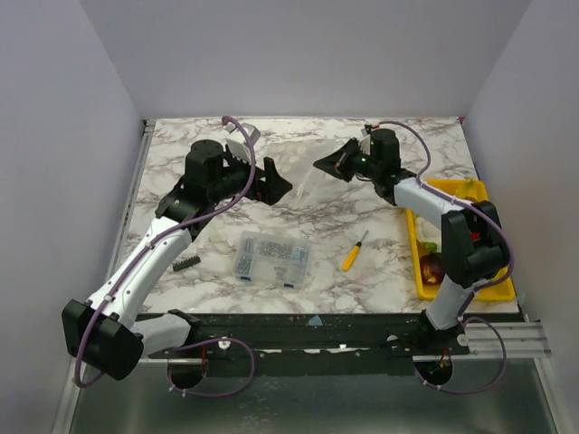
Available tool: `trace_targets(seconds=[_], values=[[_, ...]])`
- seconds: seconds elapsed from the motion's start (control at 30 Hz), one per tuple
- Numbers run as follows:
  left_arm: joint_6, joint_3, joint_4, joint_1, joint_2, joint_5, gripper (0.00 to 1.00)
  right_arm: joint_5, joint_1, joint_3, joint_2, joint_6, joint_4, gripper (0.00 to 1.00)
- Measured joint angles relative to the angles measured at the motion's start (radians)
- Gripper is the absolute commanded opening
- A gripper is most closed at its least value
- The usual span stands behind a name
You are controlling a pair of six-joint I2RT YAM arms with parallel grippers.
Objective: Place the food in the zip-top bag and seal the zipper
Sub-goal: Pick up the zipper food storage bag at the center of the board, then open the zipper of the food storage bag.
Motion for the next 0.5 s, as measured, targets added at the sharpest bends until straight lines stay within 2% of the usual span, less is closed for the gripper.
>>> trace_targets(seconds=[0.17, 0.43, 0.5], values=[[0.032, 0.026, -0.026, -0.034, 0.002, -0.055, 0.94, 0.141, 0.096, -0.057, -0.117, 0.145, -0.029, 0.00], [0.136, 0.073, -0.129, -0.202, 0.039, -0.409, 0.84, 0.295, 0.207, -0.076, -0.181, 0.369, -0.121, 0.00], [0.154, 0.108, -0.154, -0.230, 0.071, -0.482, 0.78, 0.315, 0.224, -0.074, -0.181, 0.403, -0.160, 0.00]])
